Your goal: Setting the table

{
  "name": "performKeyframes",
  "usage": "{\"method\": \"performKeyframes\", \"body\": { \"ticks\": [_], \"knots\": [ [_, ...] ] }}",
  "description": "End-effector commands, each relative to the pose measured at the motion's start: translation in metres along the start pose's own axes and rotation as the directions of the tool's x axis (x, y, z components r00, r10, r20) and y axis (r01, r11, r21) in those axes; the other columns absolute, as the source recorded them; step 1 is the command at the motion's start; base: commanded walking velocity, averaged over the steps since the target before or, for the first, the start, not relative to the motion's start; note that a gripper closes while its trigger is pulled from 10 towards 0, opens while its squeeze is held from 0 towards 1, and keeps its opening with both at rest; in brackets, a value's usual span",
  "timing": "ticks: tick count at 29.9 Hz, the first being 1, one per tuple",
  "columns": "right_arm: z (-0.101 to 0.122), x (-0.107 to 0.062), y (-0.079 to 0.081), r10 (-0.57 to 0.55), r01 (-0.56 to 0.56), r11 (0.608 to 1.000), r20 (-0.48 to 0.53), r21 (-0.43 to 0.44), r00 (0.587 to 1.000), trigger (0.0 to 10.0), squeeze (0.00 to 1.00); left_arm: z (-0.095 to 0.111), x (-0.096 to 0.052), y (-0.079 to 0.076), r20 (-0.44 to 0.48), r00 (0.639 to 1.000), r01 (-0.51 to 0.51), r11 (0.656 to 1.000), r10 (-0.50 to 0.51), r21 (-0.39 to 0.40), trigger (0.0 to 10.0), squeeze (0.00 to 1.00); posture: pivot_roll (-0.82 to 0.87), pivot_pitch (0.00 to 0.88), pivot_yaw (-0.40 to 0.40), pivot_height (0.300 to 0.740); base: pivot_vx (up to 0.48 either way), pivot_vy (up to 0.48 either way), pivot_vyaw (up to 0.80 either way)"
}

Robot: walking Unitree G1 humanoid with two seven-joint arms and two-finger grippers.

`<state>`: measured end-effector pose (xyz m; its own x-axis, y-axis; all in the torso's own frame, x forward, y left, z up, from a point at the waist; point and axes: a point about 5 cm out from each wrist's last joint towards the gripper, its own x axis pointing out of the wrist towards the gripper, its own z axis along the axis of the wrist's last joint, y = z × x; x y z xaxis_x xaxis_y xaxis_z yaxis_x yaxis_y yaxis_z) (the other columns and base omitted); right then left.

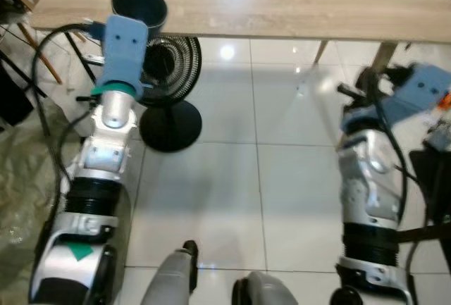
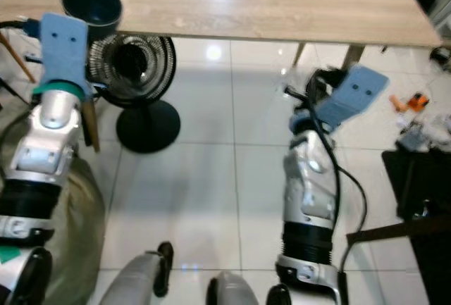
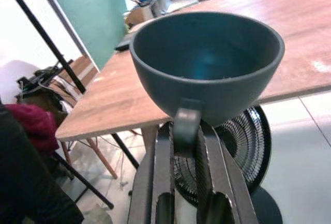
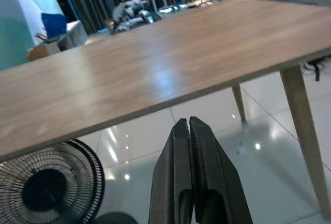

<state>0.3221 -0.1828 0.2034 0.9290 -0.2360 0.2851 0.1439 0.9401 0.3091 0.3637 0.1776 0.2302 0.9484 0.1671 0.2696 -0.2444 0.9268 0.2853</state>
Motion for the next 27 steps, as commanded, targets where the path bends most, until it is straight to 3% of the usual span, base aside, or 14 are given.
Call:
{"method": "performKeyframes", "body": {
  "ticks": [1,27],
  "knots": [
    [-0.0006,-0.0012,-0.0096,-0.034,0.034,0.999,-0.004,-0.009,0.999,10.0,0.0,0.0006,-0.0016,-0.0042,0.007,1.0,0.011,1.0,-0.011,0.0,10.0,0.0,0.11,0.13,0.052,0.74,0.48,0.0,0.0],
    [-0.0007,-0.0012,-0.0123,-0.055,0.054,0.998,-0.006,-0.007,0.998,10.0,0.0,0.0007,0.0004,-0.003,0.006,1.0,0.008,1.0,-0.008,0.003,10.0,0.0,0.11,0.134,0.053,0.74,0.48,0.0,0.0]
  ]
}}
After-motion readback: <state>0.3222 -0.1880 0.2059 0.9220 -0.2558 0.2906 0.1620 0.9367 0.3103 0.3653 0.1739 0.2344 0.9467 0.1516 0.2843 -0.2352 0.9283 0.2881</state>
